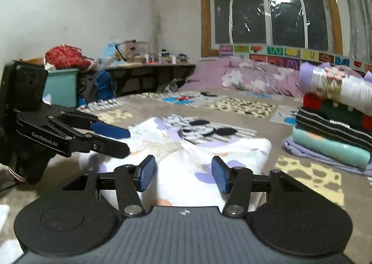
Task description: Fold clothes
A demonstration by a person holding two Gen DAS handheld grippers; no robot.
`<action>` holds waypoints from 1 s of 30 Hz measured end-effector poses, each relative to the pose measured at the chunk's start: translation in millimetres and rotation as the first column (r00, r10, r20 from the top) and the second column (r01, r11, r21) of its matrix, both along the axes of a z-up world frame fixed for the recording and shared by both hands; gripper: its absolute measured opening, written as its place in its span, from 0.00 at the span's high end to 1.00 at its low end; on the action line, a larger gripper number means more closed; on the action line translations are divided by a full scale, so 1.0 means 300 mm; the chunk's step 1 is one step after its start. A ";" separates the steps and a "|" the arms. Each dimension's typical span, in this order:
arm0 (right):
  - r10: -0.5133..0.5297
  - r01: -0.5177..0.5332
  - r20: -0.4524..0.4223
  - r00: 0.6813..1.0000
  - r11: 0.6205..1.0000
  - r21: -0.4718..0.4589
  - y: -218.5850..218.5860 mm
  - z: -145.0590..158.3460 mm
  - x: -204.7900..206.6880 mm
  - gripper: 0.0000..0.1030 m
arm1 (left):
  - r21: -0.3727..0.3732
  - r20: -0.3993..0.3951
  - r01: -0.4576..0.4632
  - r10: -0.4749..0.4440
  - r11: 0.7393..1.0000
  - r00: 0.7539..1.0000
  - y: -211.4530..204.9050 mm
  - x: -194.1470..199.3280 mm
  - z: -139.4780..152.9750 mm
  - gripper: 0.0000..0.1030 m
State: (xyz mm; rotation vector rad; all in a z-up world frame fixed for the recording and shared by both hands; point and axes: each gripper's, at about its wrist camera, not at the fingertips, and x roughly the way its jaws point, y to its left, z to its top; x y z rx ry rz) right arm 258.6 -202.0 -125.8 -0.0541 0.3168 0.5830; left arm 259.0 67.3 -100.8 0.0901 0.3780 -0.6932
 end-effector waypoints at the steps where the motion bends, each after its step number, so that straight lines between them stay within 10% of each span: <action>1: -0.003 0.003 -0.010 1.000 1.000 -0.002 0.004 -0.010 0.007 0.48 | 0.001 -0.007 0.005 -0.005 1.000 1.000 -0.001 0.011 -0.008 0.47; 21: 0.045 -0.025 -0.184 0.982 0.994 0.111 -0.006 -0.093 0.071 0.45 | 0.033 -0.078 -0.028 0.030 0.999 0.996 -0.019 0.062 -0.081 0.42; 30: 0.038 -0.037 -0.028 0.999 0.999 0.028 -0.009 0.036 -0.001 0.36 | 0.036 0.045 -0.055 0.054 0.998 0.998 -0.018 0.023 0.041 0.41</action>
